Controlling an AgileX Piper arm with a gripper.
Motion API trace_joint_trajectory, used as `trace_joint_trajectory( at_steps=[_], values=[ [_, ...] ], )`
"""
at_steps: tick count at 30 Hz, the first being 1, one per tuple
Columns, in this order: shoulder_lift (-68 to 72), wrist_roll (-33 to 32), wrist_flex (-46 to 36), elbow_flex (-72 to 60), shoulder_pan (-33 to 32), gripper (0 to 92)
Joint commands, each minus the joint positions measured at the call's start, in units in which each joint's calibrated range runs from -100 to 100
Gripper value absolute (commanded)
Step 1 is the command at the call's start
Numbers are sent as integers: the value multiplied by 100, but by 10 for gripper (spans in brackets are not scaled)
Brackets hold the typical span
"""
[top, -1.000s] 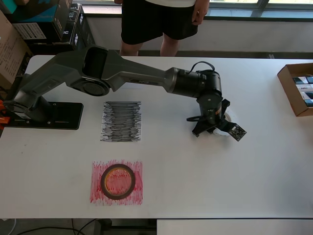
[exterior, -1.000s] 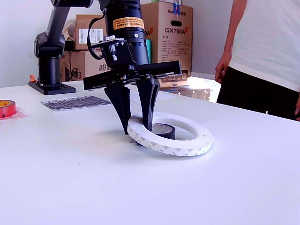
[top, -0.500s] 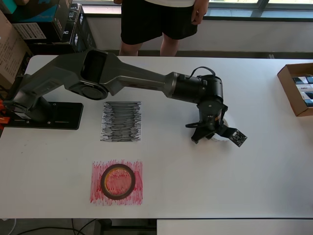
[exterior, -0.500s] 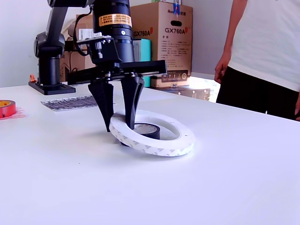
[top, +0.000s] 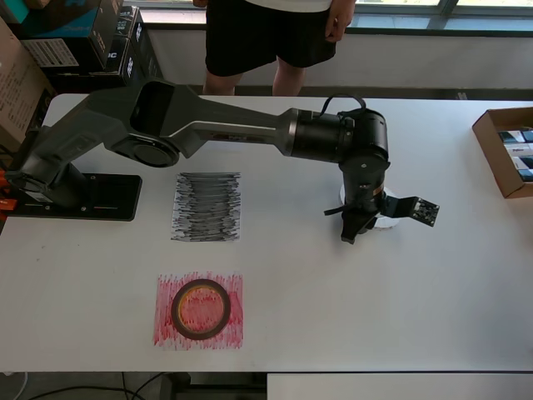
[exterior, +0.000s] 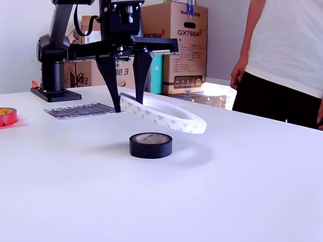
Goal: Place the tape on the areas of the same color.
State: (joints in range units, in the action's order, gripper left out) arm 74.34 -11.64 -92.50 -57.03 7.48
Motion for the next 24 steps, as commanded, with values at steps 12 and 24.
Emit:
trace_joint_trajectory(
  at_steps=[12,24],
  values=[
    [-867,1973,124,673,-426,0],
    [-3168,2751,820,3817,-1144,0]
  ],
)
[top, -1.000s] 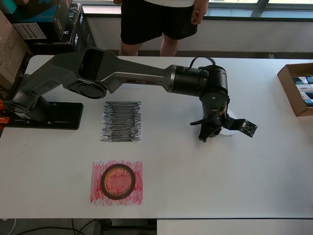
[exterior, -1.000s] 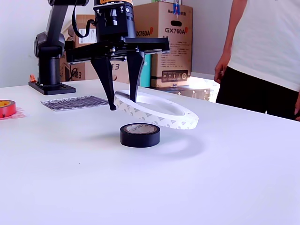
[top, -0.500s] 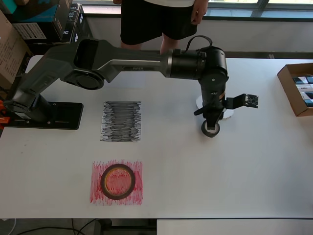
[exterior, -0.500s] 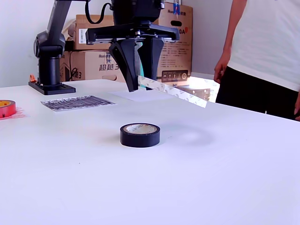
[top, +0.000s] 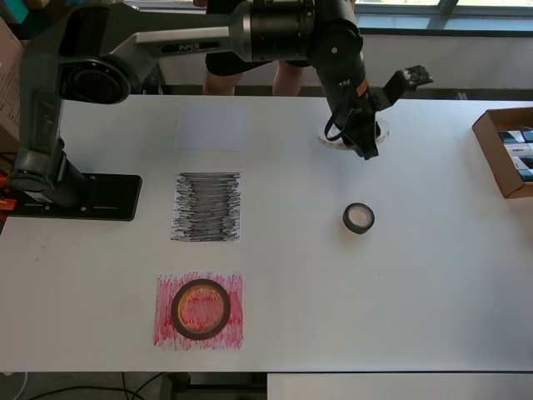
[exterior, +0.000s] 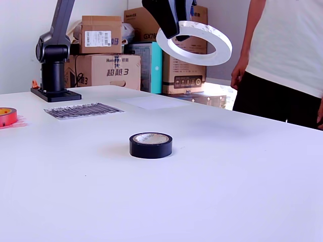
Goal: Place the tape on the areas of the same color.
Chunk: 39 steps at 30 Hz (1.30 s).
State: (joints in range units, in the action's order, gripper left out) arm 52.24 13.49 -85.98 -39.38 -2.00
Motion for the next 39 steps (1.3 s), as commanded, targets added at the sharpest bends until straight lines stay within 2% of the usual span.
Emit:
trace_joint_trajectory(
  at_steps=[1,13,21,31,39],
  values=[
    [-1098,280,202,2298,-267,0],
    [-2221,689,245,4279,-1080,0],
    [-2501,804,576,5279,-1372,0],
    [-2436,1147,1034,5779,-1601,0],
    [-2427,1139,1212,5806,-1901,0]
  ],
)
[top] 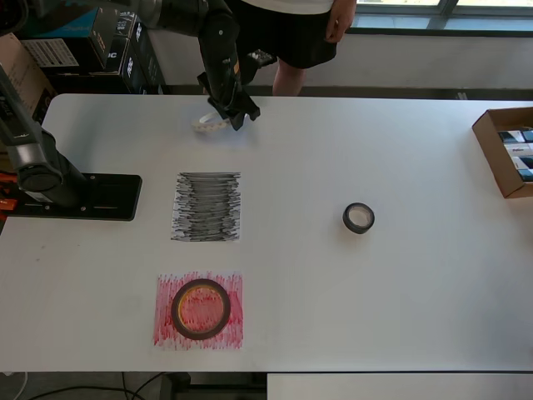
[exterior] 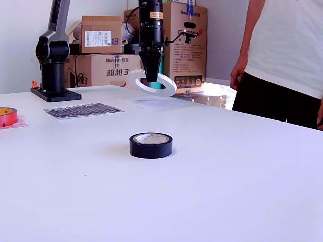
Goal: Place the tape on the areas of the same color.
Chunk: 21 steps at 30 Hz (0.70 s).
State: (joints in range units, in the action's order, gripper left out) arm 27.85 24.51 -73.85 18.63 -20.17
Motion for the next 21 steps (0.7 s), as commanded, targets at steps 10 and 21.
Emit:
trace_joint_trajectory(
  at_steps=[10,21],
  values=[
    [12,37,-1,-14,-297,0],
    [22,37,228,59,-542,0]
  ],
)
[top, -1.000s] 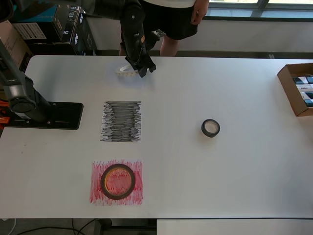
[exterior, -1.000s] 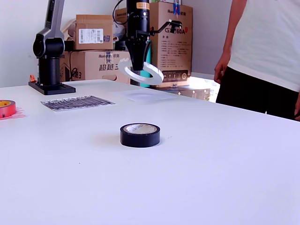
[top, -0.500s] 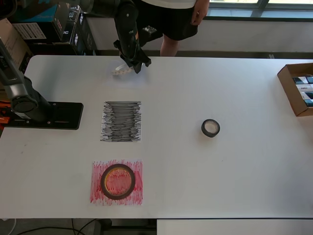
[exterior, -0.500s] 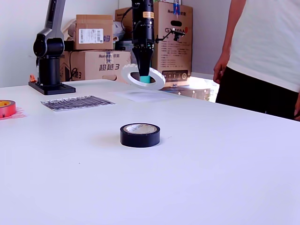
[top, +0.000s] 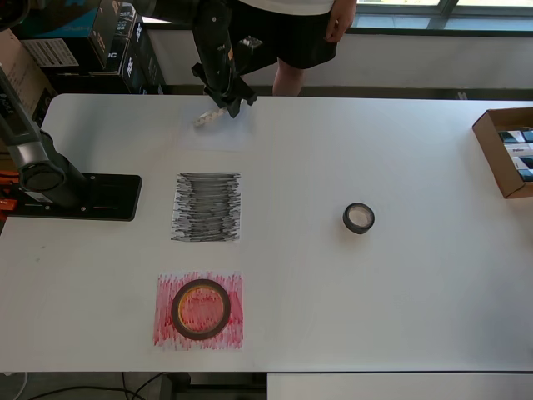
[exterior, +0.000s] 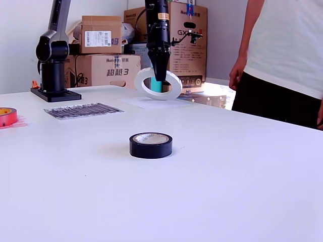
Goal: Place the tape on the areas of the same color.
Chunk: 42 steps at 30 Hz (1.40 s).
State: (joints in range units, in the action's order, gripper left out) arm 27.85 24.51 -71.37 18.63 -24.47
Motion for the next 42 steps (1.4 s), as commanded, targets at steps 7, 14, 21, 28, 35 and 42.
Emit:
trace_joint_trajectory(
  at_steps=[7,14,21,28,35,42],
  values=[
    [22,37,-21,59,-151,3],
    [31,37,-21,68,-88,124],
    [31,37,-21,86,-64,331],
    [31,168,-21,95,-64,428],
    [31,226,-21,104,-64,434],
    [31,356,-21,159,-64,434]
  ],
)
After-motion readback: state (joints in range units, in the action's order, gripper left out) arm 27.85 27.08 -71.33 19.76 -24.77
